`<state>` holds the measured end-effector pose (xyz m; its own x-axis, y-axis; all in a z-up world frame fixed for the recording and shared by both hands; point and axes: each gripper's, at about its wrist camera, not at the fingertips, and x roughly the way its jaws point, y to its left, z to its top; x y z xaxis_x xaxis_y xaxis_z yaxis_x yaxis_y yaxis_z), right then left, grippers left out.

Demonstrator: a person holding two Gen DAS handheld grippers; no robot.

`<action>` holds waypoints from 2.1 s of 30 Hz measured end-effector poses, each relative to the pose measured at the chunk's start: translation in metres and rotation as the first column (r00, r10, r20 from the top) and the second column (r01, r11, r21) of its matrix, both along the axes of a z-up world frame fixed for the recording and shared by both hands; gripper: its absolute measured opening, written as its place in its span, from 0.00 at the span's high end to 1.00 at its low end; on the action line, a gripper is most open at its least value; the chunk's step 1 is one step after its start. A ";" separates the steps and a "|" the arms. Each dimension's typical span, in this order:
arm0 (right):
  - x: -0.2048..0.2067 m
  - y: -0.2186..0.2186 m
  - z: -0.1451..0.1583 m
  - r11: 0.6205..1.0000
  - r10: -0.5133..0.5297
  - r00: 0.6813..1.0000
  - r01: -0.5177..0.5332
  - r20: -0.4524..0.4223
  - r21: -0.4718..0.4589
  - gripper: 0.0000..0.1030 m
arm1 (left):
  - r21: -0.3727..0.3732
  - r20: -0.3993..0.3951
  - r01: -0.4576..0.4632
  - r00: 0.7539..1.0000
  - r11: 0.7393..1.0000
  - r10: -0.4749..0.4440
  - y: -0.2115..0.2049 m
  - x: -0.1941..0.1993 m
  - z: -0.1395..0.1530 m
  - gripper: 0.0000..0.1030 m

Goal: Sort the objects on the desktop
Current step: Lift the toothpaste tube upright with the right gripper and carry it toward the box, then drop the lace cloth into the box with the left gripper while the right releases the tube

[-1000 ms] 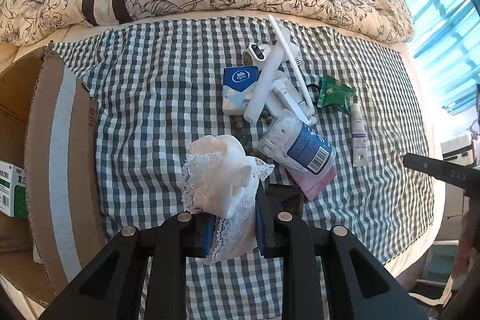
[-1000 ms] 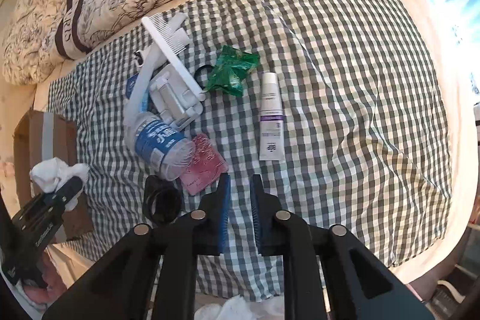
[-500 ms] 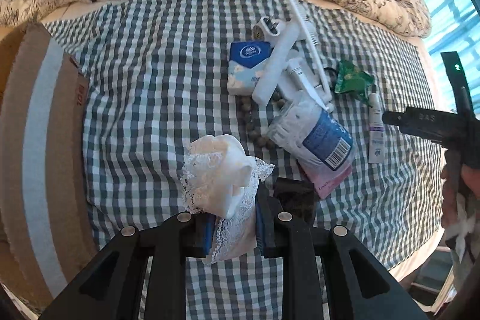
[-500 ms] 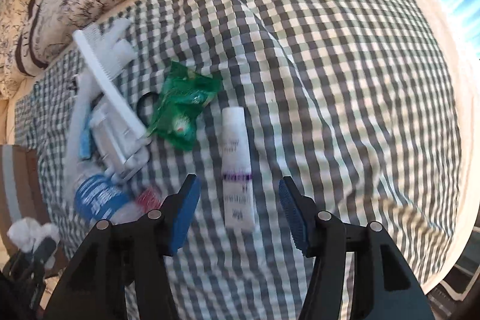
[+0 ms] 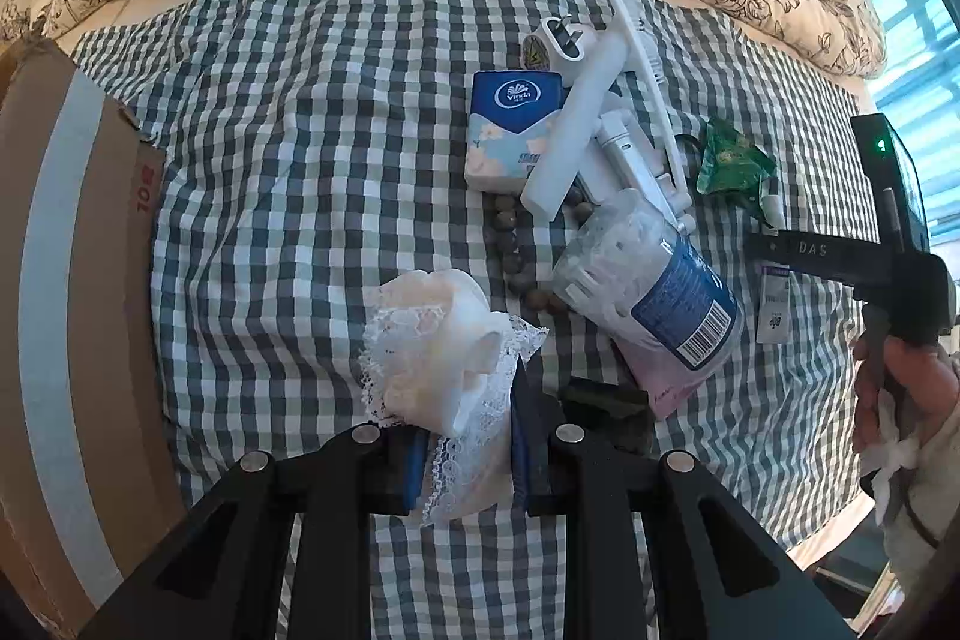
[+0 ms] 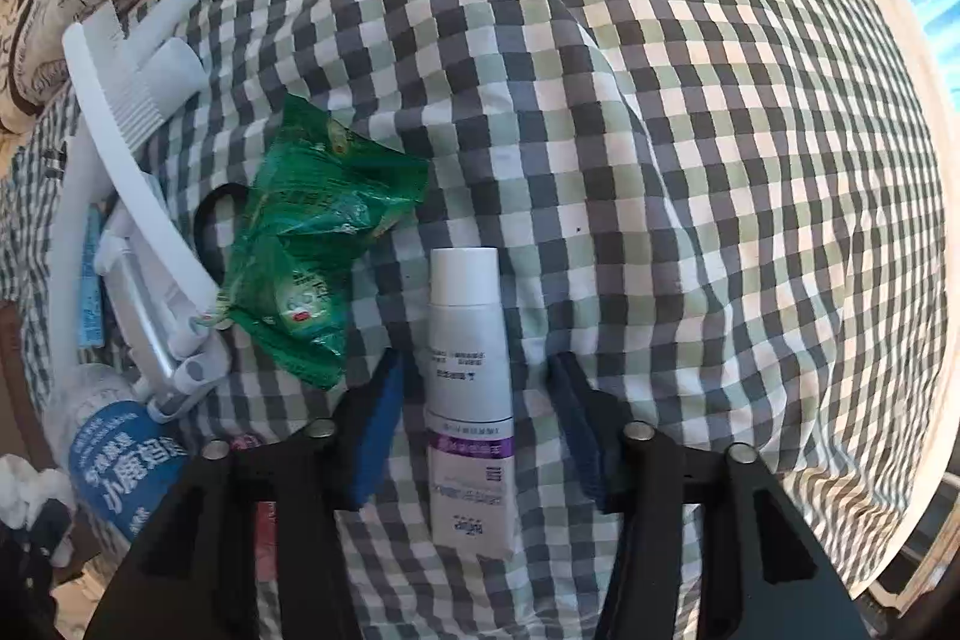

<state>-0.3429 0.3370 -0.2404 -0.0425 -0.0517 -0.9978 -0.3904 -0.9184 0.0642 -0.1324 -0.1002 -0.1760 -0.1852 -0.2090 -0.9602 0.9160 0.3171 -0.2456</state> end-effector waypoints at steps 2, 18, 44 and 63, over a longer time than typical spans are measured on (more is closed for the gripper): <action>0.003 0.000 0.003 1.000 0.011 1.000 -0.011 -0.008 0.015 0.73 | -0.001 0.001 0.001 1.000 1.000 -0.001 0.000 -0.001 0.000 0.79; 0.049 -0.017 0.122 0.999 0.001 0.987 -0.007 -0.161 -0.036 0.75 | -0.116 0.017 -0.041 0.999 0.992 0.043 0.007 0.005 0.063 0.79; 0.029 -0.336 0.246 0.949 0.223 0.904 -0.287 -0.366 -0.130 0.75 | -0.272 0.040 -0.156 0.984 0.950 0.173 0.166 0.196 0.123 0.79; -0.010 -0.431 0.193 0.948 0.219 0.947 -0.263 -0.235 -0.178 0.44 | -0.127 0.050 -0.263 0.961 0.957 0.270 0.205 0.262 0.053 0.39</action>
<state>-0.3524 -0.0940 -0.0477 -0.2098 -0.2877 -0.9345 -0.1161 -0.9417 0.3159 0.1299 0.1049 -0.1226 -0.0446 -0.3548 -0.9339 0.8176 0.5242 -0.2382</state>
